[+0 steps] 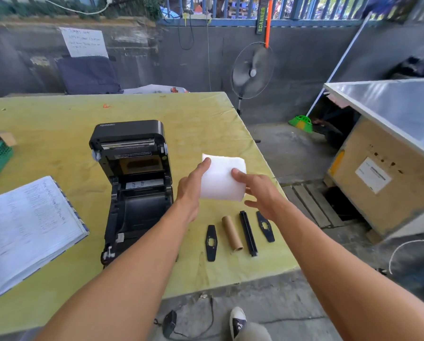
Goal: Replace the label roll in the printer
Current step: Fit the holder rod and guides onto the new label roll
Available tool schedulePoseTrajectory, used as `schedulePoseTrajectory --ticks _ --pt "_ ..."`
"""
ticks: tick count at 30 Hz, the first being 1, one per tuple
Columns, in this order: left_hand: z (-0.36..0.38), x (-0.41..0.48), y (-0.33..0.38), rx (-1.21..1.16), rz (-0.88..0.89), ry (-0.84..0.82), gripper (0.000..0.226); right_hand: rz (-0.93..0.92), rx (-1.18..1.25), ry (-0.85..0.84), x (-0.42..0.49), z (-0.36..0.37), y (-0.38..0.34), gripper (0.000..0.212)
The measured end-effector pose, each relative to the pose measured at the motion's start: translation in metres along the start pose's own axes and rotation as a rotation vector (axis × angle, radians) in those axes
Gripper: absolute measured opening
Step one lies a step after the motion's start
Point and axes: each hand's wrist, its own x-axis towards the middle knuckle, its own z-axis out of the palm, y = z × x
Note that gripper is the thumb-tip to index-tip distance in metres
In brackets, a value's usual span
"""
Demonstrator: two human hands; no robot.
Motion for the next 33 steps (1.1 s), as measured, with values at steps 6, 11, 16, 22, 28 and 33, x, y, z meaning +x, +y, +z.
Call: schedulePoseTrajectory --ticks 6,11,16,22,28,33 --pt "0.005 -0.007 -0.010 -0.053 0.097 0.031 0.031 -0.027 0.010 0.031 -0.012 -0.001 -0.009 0.043" --pt "0.013 -0.002 -0.016 -0.146 0.099 0.044 0.031 -0.059 -0.077 0.020 -0.004 -0.005 -0.011 0.054" --pt "0.021 0.015 -0.021 -0.218 0.058 0.081 0.026 -0.077 -0.137 -0.043 0.002 -0.008 -0.010 0.054" --pt "0.030 0.035 -0.033 -0.306 -0.051 0.128 0.040 -0.012 -0.159 0.056 0.024 -0.030 -0.005 0.052" --pt "0.038 0.056 -0.036 -0.347 -0.114 0.214 0.052 0.025 -0.889 0.099 0.054 -0.034 0.048 0.020" --pt "0.043 0.069 -0.035 -0.376 -0.125 0.251 0.059 0.032 -1.128 -0.077 0.074 -0.025 0.088 0.023"
